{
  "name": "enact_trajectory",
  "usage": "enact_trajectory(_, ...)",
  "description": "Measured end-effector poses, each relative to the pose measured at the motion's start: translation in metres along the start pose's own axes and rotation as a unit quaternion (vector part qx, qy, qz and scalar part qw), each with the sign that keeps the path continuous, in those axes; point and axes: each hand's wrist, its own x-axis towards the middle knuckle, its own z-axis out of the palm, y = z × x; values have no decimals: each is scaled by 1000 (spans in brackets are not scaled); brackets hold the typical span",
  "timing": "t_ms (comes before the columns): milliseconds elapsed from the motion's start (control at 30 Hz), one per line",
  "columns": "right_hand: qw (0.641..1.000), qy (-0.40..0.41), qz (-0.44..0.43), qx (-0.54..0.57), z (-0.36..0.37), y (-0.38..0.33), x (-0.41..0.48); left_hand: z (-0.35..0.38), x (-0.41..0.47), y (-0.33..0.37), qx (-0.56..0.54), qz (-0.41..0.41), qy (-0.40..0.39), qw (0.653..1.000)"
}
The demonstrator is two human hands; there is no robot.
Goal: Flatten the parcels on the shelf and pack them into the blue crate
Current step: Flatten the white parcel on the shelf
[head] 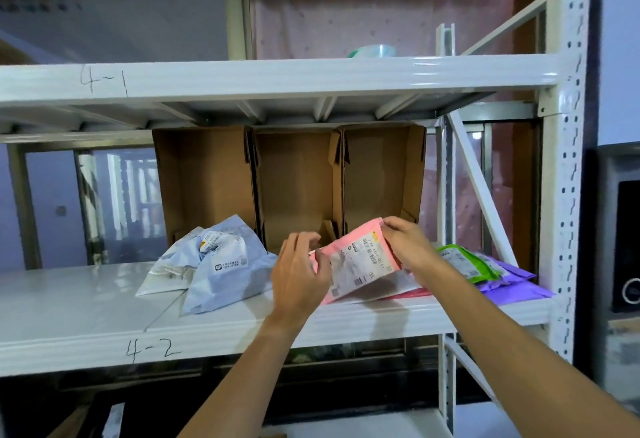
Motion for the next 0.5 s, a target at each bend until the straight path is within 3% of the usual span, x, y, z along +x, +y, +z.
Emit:
enact_trajectory(67,997,-60,-14,-35,-4,-11,0,-5,15,12,-9,12,-26,1000)
enact_trajectory(133,989,-125,-20,-76,-7,-23,-2,-13,31,23,2,-24,-175,984)
enact_trajectory(200,981,-167,-29,-99,-6,-33,-6,-24,41,33,-27,-83,-335,938)
enact_trajectory(267,978,-181,-37,-99,-7,-40,-10,-34,41,40,-131,-153,-403,893)
enact_trajectory(333,983,-165,-38,-65,-7,-40,-9,-39,38,43,-200,-191,-416,866)
enact_trajectory(500,998,-43,-26,30,-5,-25,-4,-33,33,42,-265,-228,-319,881)
